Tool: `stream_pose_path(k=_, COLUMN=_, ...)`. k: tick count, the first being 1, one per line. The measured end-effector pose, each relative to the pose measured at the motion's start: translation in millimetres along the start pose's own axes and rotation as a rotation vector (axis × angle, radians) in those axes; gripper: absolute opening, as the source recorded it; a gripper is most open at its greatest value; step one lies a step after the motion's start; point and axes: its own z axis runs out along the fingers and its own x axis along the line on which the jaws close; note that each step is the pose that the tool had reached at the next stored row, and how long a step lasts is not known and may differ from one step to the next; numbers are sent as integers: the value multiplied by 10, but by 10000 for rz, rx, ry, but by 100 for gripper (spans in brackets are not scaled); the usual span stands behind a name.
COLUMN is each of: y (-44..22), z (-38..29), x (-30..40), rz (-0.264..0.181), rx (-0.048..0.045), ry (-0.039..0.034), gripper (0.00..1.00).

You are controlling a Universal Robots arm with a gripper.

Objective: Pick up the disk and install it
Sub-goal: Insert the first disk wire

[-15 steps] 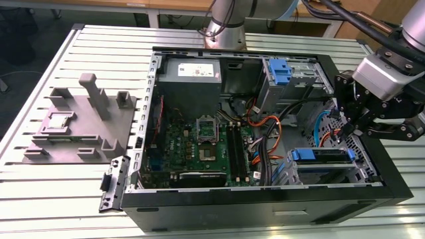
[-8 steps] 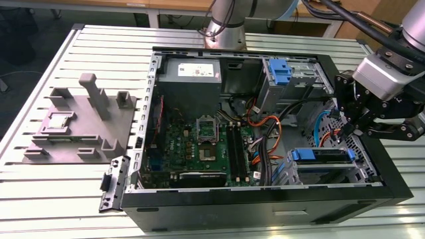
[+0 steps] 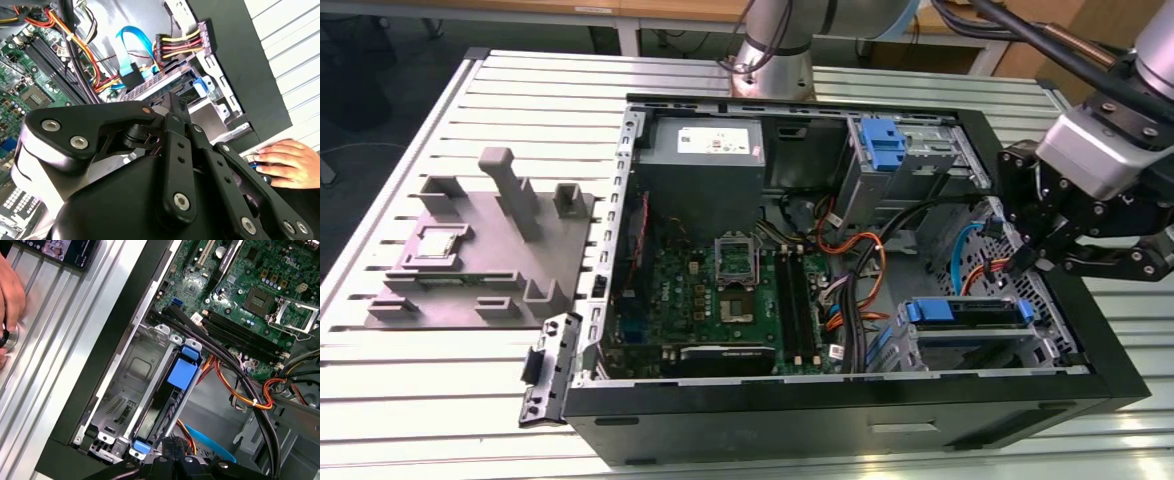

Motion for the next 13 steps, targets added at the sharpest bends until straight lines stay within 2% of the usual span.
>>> stream_pose_path(k=4, y=-44, z=4, x=-1, rz=-42, rx=9, ry=9, gripper=10)
stream_pose_path(k=7, y=-44, z=5, x=-1, rz=-401, rx=69, ry=27, gripper=10)
stream_pose_path(k=13, y=-45, z=8, x=-3, rz=-1017, rx=374, ry=163, gripper=10)
